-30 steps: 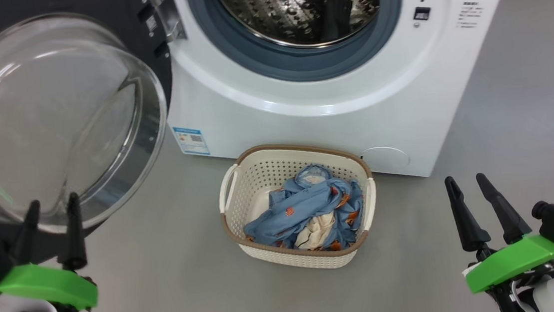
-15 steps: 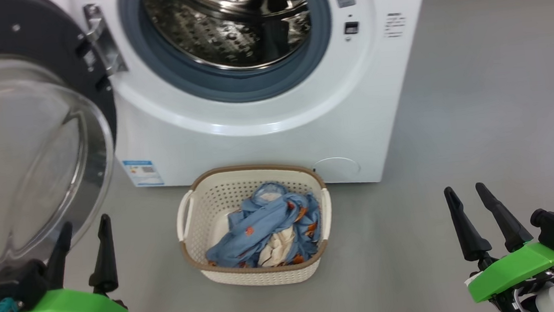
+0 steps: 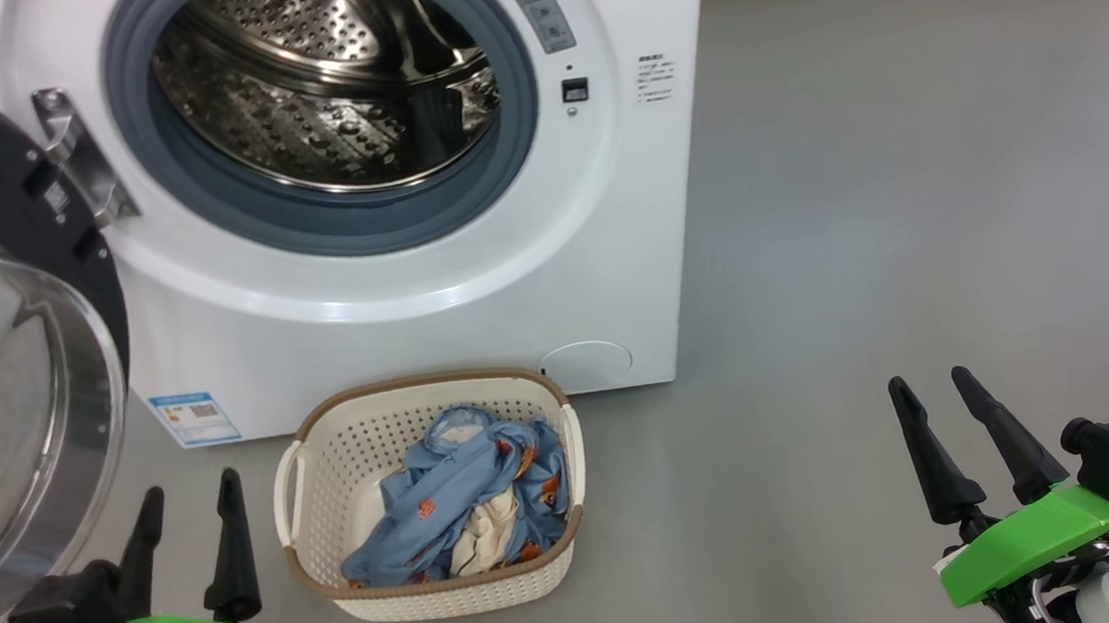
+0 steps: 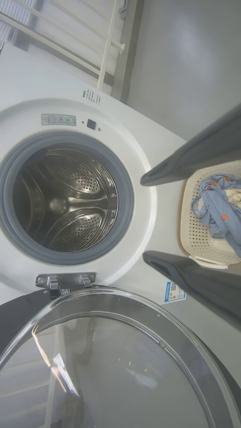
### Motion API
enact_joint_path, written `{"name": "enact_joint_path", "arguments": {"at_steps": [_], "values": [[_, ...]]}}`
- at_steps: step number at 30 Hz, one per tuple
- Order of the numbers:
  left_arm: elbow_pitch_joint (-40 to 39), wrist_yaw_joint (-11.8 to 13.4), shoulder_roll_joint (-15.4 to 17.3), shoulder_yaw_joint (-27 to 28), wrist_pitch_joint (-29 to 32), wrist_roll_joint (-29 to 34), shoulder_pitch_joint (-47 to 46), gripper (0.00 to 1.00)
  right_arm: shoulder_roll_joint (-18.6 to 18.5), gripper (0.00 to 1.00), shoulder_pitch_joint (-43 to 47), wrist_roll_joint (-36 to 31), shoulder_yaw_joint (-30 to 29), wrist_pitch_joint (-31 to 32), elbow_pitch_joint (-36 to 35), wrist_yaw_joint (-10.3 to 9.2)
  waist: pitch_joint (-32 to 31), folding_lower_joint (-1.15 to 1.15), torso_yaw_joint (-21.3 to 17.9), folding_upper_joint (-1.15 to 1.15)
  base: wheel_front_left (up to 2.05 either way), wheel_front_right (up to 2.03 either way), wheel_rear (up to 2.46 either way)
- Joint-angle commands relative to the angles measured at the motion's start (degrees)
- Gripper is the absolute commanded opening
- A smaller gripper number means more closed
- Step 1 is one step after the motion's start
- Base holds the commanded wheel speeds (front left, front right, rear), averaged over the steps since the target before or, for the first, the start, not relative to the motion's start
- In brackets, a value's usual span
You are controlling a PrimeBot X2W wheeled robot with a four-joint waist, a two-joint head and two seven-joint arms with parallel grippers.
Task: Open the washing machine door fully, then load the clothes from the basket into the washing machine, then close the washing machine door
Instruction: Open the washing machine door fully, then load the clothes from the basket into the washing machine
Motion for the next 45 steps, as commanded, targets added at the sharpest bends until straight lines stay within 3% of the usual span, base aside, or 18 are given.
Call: {"name": "enact_joint_path", "arguments": {"at_steps": [1,16,45], "values": [[-2.08,-0.56,1.11,2.67,-0.75,0.9,-0.89,1.0,-0.97,1.0,-0.15,0.5,1.16,-0.7,-1.3,0.08,-0.51,0.0,-0.94,0.0,0.0,0.0,0.0],[-1.12,-3.4,-1.39,4.79,-0.77,4.33,0.06,1.0,-1.76,1.0,-0.5,-0.52,0.84,-0.7,-1.57,0.08,-0.61,0.0,-1.68,0.0,0.0,0.0,0.0],[0.35,-5.03,-3.2,7.14,-0.77,7.67,-0.51,1.0,-1.16,1.0,-0.6,-2.02,-0.34,-0.7,-1.51,0.08,-0.47,0.0,-1.34,0.0,0.0,0.0,0.0]]}}
